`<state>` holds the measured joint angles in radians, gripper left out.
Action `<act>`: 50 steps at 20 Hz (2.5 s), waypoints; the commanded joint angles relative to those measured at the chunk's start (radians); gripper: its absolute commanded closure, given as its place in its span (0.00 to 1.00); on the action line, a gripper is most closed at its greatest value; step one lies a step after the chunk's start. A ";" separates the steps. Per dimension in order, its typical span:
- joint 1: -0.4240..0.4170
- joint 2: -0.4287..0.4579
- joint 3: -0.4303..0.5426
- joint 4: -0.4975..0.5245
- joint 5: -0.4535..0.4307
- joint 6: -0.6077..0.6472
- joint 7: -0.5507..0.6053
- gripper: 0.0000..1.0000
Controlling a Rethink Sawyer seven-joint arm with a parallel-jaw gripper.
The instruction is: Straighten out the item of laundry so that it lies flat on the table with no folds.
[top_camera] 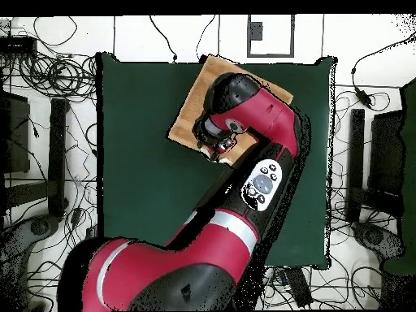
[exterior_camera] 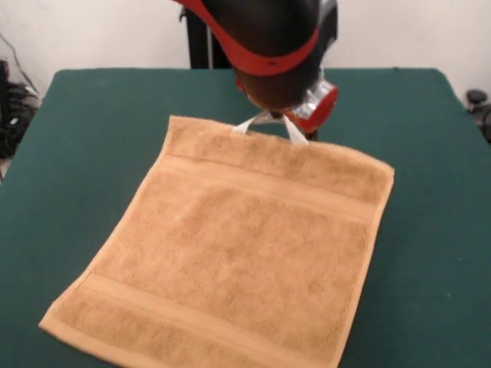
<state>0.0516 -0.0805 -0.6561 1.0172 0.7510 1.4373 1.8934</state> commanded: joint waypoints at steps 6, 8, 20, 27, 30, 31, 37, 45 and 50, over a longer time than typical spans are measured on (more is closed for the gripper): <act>0.056 -0.162 0.176 0.391 -0.034 0.071 0.114 0.00; 0.051 -0.177 0.191 0.417 -0.033 0.071 0.108 0.00; 0.086 -0.288 0.229 0.539 -0.015 0.032 0.192 0.00; 0.021 -0.192 0.157 0.276 -0.062 -0.247 0.196 0.00; -0.008 -0.155 0.158 0.205 -0.075 -0.318 0.194 0.00; -0.012 -0.148 0.151 0.187 -0.087 -0.339 0.198 0.00; -0.045 -0.108 0.134 0.097 -0.168 -0.455 0.174 0.00; -0.119 -0.052 0.171 0.002 -0.247 -0.634 0.092 0.00; -0.164 0.011 0.189 -0.115 -0.281 -0.648 0.069 0.00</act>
<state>-0.0918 -0.1815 -0.5883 1.0087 0.5154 0.8492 1.8936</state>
